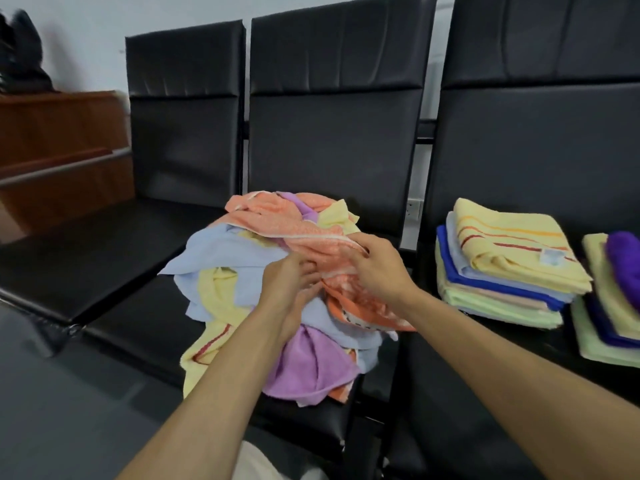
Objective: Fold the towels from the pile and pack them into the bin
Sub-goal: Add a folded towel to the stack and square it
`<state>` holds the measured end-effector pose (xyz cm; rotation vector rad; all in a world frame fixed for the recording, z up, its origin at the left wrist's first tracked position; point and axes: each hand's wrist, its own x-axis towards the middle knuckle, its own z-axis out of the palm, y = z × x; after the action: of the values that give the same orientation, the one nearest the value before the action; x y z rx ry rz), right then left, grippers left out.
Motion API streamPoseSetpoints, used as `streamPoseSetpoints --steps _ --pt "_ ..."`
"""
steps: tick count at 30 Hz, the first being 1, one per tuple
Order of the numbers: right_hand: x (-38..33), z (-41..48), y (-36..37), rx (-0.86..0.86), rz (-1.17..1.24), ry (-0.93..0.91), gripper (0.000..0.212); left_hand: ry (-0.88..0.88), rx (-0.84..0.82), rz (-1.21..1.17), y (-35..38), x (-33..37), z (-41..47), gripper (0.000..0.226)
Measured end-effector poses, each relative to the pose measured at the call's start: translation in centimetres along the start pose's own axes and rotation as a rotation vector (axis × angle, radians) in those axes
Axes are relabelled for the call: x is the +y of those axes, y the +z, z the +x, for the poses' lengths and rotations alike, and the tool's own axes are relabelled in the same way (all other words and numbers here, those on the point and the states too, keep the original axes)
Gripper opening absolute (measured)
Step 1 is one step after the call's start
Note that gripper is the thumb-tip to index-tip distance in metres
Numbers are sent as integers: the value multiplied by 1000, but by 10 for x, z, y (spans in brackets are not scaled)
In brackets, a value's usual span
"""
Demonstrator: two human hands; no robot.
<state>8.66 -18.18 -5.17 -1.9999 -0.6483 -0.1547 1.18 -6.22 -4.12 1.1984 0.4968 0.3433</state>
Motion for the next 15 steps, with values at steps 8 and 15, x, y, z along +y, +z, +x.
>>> streamPoseSetpoints --steps 8,15 --pt "-26 -31 -76 -330 397 -9 17 19 -21 -191 22 13 -12 19" --pt "-2 -42 -80 -746 281 201 44 -85 99 -42 13 3 -2 30"
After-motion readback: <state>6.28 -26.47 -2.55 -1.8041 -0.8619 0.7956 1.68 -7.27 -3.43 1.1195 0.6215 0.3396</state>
